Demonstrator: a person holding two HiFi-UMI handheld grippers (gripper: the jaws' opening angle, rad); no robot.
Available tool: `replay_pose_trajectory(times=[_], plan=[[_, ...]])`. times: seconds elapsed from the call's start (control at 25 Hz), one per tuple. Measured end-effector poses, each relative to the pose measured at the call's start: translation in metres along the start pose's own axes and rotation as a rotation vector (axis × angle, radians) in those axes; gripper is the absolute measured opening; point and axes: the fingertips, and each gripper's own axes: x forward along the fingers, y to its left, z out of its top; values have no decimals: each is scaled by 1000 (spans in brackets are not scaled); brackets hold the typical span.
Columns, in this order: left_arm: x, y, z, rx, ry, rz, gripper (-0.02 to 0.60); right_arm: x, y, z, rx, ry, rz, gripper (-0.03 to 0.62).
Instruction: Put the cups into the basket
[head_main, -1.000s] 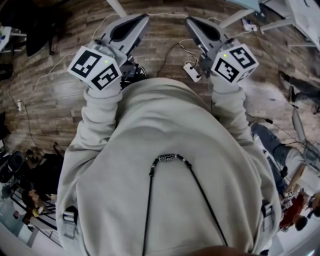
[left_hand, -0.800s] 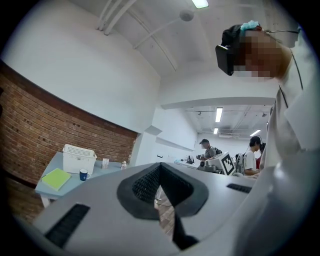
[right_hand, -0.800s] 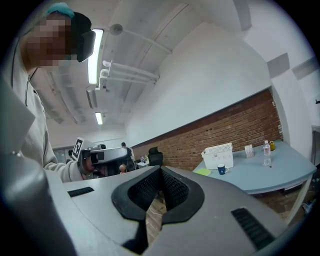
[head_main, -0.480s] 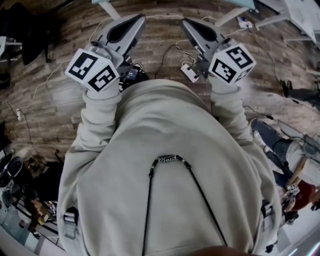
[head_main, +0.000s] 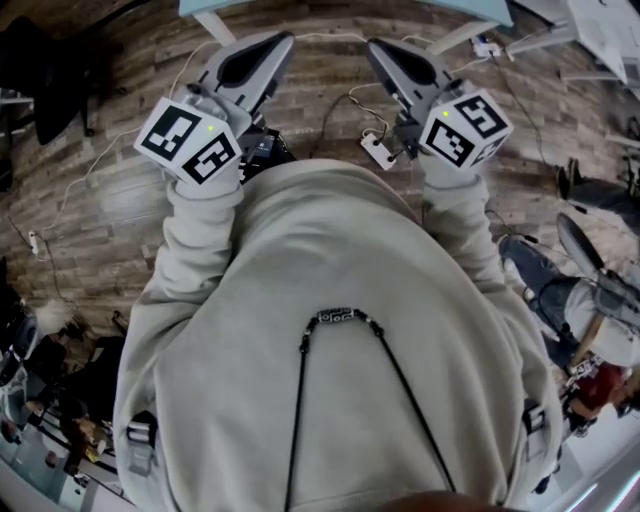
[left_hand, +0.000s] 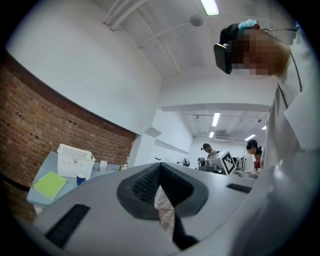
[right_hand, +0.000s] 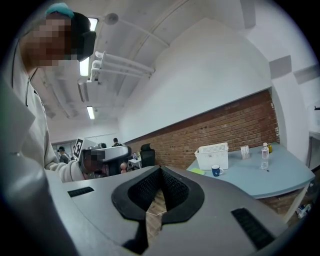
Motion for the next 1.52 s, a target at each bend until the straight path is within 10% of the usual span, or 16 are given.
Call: replay_pose_trajectory(times=[0.76, 1.52], plan=[[-13, 178, 11, -95, 35, -59, -3, 190, -16, 7, 12, 154, -10, 12], [21, 212, 29, -100, -7, 53, -3, 219, -59, 33, -18, 142, 101, 12]])
